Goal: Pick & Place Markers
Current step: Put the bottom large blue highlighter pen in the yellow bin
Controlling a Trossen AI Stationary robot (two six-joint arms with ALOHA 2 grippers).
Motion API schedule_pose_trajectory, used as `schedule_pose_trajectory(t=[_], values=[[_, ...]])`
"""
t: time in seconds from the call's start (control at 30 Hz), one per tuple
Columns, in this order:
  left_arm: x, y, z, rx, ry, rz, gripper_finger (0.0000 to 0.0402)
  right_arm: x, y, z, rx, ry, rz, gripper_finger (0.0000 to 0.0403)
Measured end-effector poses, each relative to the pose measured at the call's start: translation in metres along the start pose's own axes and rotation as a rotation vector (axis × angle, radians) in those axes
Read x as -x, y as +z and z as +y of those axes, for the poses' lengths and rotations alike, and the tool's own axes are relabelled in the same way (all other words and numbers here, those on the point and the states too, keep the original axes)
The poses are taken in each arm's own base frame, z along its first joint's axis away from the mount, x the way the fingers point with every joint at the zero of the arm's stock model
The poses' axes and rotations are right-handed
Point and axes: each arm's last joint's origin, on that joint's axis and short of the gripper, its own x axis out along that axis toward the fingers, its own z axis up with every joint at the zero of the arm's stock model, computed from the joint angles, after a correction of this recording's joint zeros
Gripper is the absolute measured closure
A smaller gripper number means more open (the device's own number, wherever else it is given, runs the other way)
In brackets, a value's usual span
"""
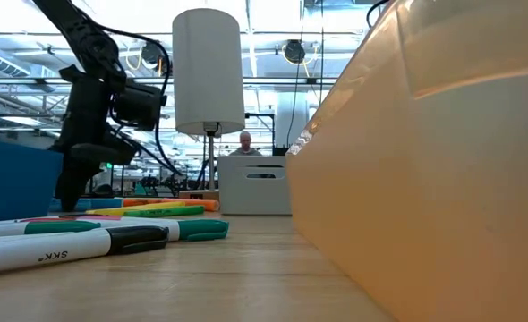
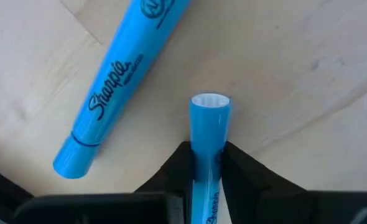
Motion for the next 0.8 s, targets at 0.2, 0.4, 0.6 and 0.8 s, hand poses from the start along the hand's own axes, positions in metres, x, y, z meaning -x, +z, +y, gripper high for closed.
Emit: schedule_pose_trajectory(t=[0.2,0.4,0.6,0.8], values=[[0.029,0.003,-0.018,-0.088,-0.032,-0.132,0.0342,0.000,0.000,0.000,-0.020,0.000,0.000,0.0195],[0.100,-0.002,-0.046,-0.224,-0.129,-0.435,0.0342,0.000,0.000,0.000,-0.051,0.015,-0.002,0.0195],[0.166,-0.011,-0.085,-0.468,-0.217,-0.929,0.0342,0.002,0.011,0.010,-0.075,0.277,-0.100,0.0195],[0.196,-0.007,-0.124,-0.757,-0.325,-1.404,0.0342,0.005,0.022,0.037,-0.040,0.508,-0.230,0.0195]])
